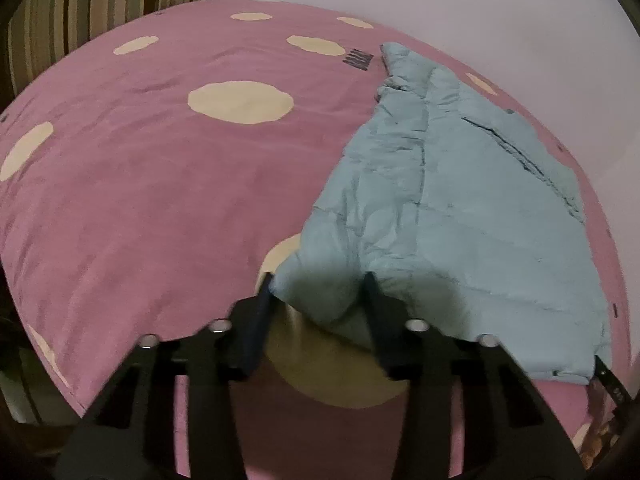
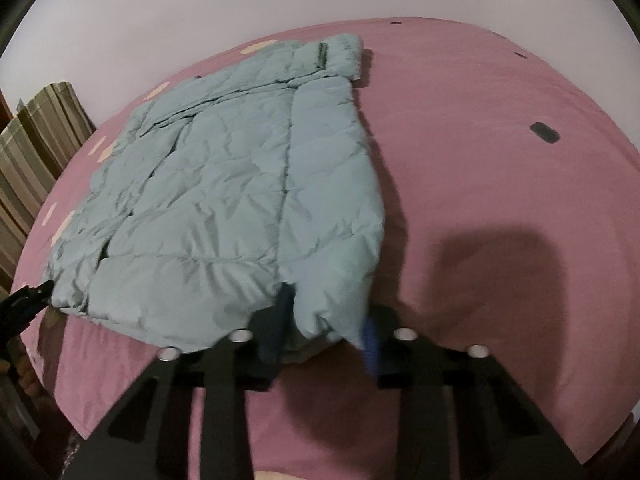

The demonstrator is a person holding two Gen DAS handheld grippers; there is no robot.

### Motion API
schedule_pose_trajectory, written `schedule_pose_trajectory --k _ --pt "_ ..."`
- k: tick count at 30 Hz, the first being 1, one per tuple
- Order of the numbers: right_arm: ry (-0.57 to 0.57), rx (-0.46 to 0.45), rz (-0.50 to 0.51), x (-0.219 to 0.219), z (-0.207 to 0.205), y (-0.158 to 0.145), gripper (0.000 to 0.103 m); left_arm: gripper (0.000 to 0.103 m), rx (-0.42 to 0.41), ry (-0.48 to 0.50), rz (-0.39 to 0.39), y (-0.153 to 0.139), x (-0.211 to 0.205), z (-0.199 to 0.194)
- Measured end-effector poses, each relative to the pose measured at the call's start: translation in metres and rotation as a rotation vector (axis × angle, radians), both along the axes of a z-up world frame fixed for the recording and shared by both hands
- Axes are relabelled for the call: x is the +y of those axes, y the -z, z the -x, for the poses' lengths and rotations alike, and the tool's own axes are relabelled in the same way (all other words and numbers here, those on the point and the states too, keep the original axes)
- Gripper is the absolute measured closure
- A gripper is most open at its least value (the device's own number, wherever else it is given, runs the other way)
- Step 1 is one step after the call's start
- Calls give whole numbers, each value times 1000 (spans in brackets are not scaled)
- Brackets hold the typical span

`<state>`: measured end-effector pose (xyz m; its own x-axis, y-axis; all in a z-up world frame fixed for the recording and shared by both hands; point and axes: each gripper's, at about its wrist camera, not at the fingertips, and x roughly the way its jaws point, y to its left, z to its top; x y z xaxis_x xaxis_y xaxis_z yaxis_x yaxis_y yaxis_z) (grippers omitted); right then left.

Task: Fold large clothes
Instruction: 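Grasp the jacket hem with the right tool while the left tool grasps the hem too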

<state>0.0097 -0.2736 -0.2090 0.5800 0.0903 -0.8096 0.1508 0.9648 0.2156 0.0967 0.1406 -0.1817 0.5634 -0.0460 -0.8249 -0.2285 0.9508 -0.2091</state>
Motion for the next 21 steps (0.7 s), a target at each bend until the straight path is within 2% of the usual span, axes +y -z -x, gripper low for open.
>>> schedule_pose_trajectory --k 1,3,4,8,14,19,21 --pt "-8 -4 -12 1 0 -1 86 82 -6 11 18 -1 0 0" --pt "-11 -22 -19 4 2 -4 93 94 -18 35 56 -3 -2 1" --pt "-10 -31 -22 5 4 -6 94 96 -23 37 60 -5 -3 1" --pt "-3 -83 -35 5 12 -18 96 98 -68 32 65 -17 -5 7" --pt "-1 -148 -44 3 10 -43 97 99 -151 12 74 -54 -6 1" --pt "6 -191 -65 -5 -16 -66 97 99 -207 29 75 -88 -16 -43" --pt "16 -207 -88 -12 -35 -76 97 99 -222 39 51 -98 -23 -67"
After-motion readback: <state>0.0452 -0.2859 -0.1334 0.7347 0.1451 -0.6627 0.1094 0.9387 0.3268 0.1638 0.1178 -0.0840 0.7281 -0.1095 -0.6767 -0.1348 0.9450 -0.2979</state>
